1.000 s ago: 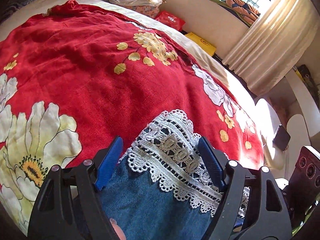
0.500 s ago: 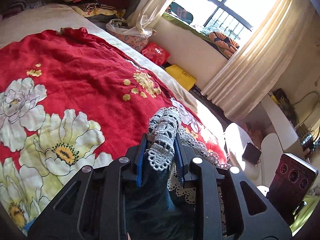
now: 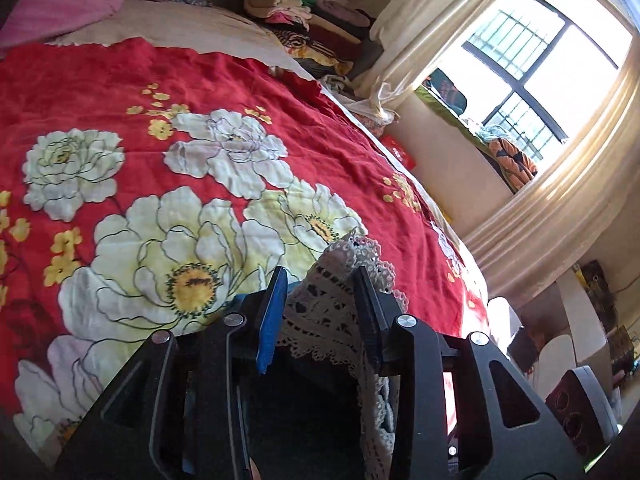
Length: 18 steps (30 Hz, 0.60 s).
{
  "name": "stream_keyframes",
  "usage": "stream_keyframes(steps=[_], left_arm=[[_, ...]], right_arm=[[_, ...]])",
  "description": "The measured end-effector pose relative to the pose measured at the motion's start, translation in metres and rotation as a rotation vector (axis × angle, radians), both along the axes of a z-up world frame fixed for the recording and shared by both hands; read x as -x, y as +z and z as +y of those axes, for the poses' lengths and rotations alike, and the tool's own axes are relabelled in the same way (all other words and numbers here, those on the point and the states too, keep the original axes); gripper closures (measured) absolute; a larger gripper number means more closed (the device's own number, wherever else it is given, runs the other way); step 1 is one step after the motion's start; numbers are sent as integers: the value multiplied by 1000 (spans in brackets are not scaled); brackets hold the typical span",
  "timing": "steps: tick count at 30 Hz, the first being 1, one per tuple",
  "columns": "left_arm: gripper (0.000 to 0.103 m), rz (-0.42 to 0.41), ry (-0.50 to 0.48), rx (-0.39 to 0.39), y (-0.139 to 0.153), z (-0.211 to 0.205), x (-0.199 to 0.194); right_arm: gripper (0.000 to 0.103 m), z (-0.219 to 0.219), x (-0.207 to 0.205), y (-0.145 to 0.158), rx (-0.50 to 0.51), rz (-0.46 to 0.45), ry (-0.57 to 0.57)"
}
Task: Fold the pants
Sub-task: 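Fold the lace edge over the pants with both tools and release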
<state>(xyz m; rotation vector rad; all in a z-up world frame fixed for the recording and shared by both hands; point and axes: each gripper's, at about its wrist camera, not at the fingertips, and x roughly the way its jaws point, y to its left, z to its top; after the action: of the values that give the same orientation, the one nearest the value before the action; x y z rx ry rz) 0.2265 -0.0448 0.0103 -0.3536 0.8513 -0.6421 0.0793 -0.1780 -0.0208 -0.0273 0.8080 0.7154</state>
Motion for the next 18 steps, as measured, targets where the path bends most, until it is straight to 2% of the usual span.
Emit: stream_keyframes(steps=[1,3,5,6,8,9,13,15,18], left_arm=[[61,2,26,46,2,13,5],[42,16,66,132,5,37,15],[35,24,96,164,4,51,23],[32,34,107,156,2,55,25],[31,66,144,89,-6,56,25],[31,91,153,60,-12,55,24],[31,179,165,30,-36,56,20],[31,200,164,33,-42,56,18],[34,207,135,94,-43,54,15]], right_arm=[[76,10,5,-3,34,-8,30],[76,28,15,-9,107,-30,82],[75,42,24,-17,154,-38,126],[71,47,27,-21,178,-36,140],[58,54,33,-24,188,-35,170],[46,54,36,-24,175,-29,186],[42,36,40,-2,62,-23,198],[38,15,30,13,-7,-27,144],[36,-21,1,25,-48,-18,5]])
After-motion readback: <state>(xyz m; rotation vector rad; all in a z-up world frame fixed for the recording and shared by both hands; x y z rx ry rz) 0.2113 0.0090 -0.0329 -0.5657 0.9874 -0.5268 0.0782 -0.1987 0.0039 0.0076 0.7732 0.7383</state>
